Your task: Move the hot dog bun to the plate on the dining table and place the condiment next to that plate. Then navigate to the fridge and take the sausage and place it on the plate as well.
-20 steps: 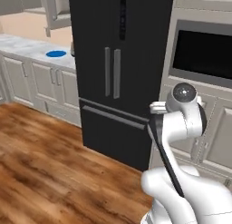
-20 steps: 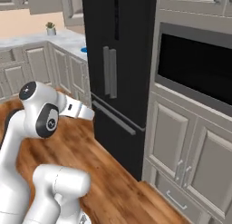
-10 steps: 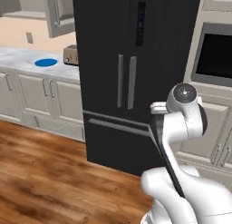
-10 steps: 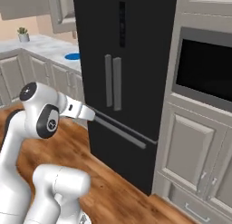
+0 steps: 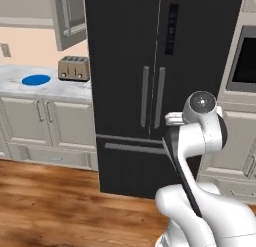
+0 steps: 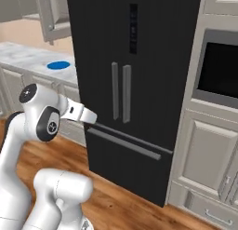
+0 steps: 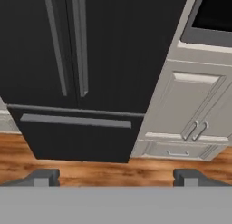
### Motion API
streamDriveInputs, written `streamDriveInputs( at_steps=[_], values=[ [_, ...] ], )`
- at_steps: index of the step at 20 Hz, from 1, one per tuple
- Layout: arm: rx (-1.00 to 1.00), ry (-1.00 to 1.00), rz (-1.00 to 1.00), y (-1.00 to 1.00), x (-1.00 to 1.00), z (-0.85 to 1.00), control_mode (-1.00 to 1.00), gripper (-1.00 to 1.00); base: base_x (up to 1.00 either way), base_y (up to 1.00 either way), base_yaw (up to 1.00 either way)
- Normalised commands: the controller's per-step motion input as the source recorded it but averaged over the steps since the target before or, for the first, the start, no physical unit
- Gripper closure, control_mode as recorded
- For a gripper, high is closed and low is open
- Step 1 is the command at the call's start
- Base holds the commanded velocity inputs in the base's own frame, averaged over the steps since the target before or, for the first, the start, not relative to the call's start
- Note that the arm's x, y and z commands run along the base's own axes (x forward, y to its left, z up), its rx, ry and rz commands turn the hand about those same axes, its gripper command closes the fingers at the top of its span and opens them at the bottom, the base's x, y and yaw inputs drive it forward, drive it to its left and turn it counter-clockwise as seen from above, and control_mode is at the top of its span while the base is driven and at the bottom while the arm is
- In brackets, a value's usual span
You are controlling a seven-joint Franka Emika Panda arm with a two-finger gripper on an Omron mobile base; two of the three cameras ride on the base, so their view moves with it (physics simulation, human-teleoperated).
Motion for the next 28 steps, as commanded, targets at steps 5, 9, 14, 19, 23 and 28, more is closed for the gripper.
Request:
streamDriveInputs(
  at_steps=[5,9,14,19,23,28],
  values=[
    [0.00,0.00,0.00,0.00,0.00,0.00,1.00,-1.00,0.48,0.23,-0.30],
    [0.00,0.00,0.00,0.00,0.00,0.00,1.00,-1.00,0.72,0.37,-0.22],
    [0.00,0.00,0.00,0.00,0.00,0.00,1.00,-1.00,0.44,0.40,-0.18],
    [0.00,0.00,0.00,0.00,0.00,0.00,1.00,-1.00,0.00,0.33,-0.28],
    [0.00,0.00,0.00,0.00,0.00,0.00,1.00,-1.00,0.08,0.31,-0.32],
    [0.00,0.00,0.00,0.00,0.00,0.00,1.00,-1.00,0.20,0.41,-0.21]
  ],
)
